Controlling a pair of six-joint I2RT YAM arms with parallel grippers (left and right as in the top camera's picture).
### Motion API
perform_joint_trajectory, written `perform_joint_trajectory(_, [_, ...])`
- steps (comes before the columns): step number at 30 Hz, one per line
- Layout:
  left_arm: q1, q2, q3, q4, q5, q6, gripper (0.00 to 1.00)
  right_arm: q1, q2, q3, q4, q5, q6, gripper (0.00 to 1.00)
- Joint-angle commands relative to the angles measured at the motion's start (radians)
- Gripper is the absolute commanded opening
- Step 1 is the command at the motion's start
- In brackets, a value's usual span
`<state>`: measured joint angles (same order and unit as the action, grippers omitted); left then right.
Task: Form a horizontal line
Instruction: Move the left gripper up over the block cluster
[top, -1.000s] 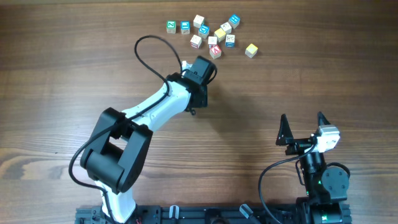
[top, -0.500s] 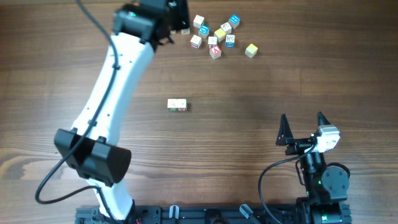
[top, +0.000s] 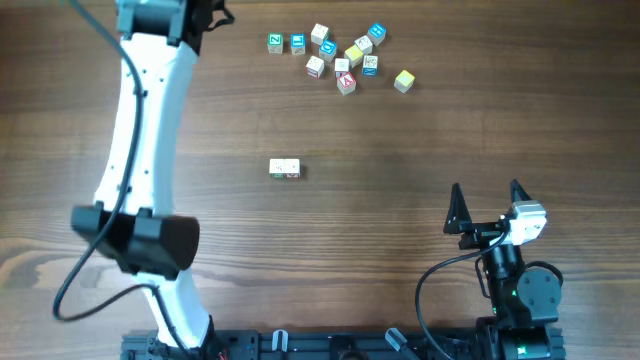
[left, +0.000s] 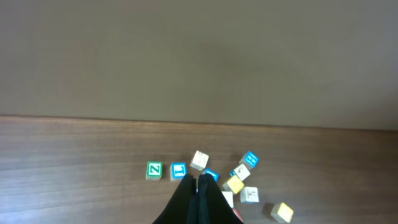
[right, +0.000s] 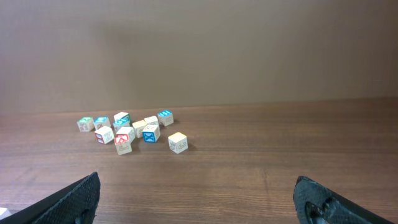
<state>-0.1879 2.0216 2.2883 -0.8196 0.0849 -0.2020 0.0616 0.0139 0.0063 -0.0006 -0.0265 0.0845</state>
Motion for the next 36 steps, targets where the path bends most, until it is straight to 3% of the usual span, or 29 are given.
perform_joint_trajectory(1, [0.002, 0.095, 0.014, 0.039, 0.019, 0.02, 0.04, -0.003, -0.003, -0.001, 0.003, -0.017, -0.006, 1.0])
perform_joint_trajectory(10, [0.001, 0.282, 0.014, 0.09, 0.019, 0.019, 0.04, -0.003, -0.003, -0.001, 0.003, -0.017, -0.006, 1.0])
perform_joint_trajectory(14, [0.001, 0.348, 0.014, 0.091, 0.019, 0.019, 0.1, -0.003, -0.003, -0.001, 0.003, -0.017, -0.006, 1.0])
perform_joint_trajectory(26, [-0.001, 0.47, 0.008, 0.102, 0.02, 0.019, 0.07, -0.003, -0.003, -0.001, 0.003, -0.017, -0.006, 1.0])
perform_joint_trajectory(27, [-0.002, 0.471, 0.006, 0.098, 0.02, 0.019, 0.09, -0.003, -0.003, -0.001, 0.003, -0.017, -0.006, 1.0])
perform_joint_trajectory(30, [-0.006, 0.471, 0.006, 0.093, 0.02, 0.027, 0.29, -0.003, -0.003, -0.001, 0.003, -0.017, -0.006, 1.0])
perform_joint_trajectory(33, [-0.013, 0.471, 0.005, 0.07, 0.031, 0.097, 0.45, -0.003, -0.003, -0.001, 0.003, -0.017, -0.006, 1.0])
perform_joint_trajectory(34, [-0.021, 0.471, 0.005, 0.056, 0.031, 0.15, 0.56, -0.003, -0.003, -0.001, 0.003, -0.017, -0.006, 1.0])
perform_joint_trajectory(36, [-0.03, 0.471, 0.005, 0.051, 0.035, 0.2, 0.64, -0.003, -0.003, -0.001, 0.003, -0.017, -0.006, 1.0])
